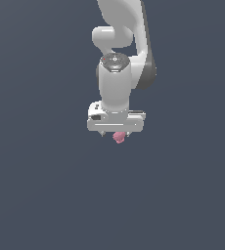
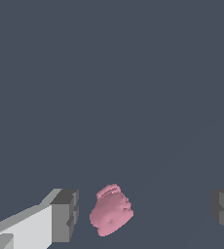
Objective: Pick up the object and move it to a goal position.
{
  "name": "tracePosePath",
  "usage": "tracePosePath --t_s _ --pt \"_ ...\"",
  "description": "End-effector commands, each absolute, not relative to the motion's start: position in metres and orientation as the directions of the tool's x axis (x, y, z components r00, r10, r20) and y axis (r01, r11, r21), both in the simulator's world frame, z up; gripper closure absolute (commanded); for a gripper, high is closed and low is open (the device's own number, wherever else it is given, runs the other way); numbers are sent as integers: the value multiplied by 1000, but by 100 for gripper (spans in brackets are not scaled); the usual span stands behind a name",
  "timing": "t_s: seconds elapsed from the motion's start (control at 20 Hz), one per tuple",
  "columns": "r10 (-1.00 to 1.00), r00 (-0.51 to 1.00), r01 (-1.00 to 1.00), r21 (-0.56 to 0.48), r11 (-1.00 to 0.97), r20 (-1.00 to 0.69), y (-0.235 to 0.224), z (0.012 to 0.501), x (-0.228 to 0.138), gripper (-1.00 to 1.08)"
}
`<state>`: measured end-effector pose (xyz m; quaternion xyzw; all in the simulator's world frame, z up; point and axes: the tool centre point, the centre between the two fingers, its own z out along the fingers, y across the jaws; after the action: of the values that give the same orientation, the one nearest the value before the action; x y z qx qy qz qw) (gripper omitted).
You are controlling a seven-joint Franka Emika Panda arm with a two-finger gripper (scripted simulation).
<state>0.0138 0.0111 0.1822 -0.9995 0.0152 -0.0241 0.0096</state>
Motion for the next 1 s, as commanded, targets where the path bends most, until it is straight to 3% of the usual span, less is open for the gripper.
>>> tracePosePath --t_s 0.0,0.45,0.95 --pt "-33 998 -32 -20 -999 48 11 182 14 -92" --pt "45 998 46 -13 -999 43 14 170 5 -92" --pt "274 961 274 1 -962 26 22 136 -24 -92"
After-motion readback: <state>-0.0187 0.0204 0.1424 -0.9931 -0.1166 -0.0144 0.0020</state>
